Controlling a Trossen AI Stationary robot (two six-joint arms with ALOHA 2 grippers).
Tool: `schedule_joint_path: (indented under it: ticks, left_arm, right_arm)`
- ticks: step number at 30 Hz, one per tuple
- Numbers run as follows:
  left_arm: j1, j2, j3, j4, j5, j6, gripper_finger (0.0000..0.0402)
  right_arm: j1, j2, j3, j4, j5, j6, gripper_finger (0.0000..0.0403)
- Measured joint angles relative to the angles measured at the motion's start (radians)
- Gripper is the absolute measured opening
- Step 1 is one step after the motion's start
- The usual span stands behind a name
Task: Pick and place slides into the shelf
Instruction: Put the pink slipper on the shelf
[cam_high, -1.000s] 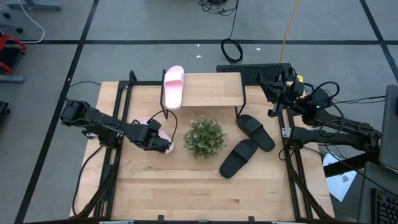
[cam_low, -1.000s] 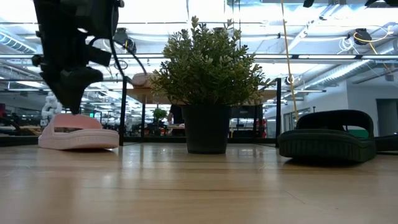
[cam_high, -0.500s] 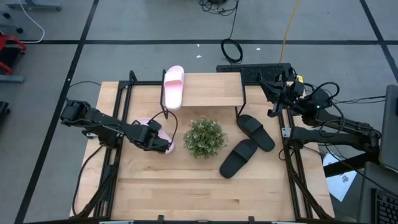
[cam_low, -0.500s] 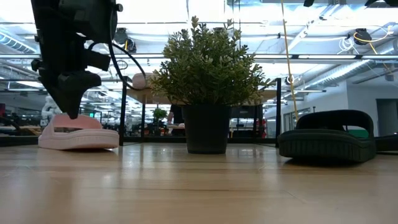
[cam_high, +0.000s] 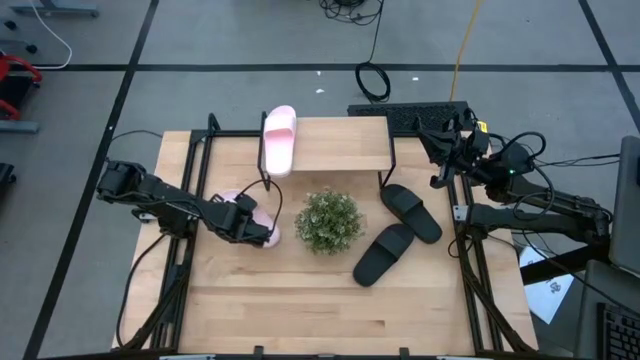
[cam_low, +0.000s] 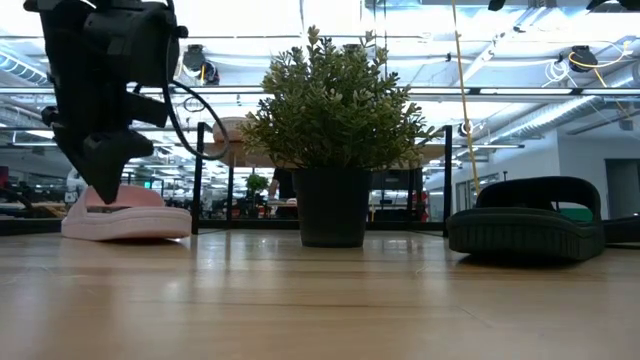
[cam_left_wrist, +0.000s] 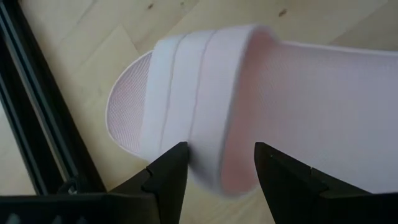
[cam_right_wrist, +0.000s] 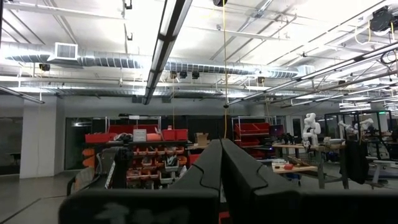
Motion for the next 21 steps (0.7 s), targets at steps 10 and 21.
schedule_joint_path:
  ticks: [10,21]
  left_arm:
    - [0.033,0.153,0.000,-0.010,-0.029,0.042,0.0169]
    - [0.037,0.185,0.045,-0.105,-0.022,-0.006,0.0040]
  right_arm:
    - [0.000,0.000,0.000,0.000,-0.001,0.004,0.0000]
    - [0.000,0.000,0.000,0.000,-0.001,0.007,0.0000]
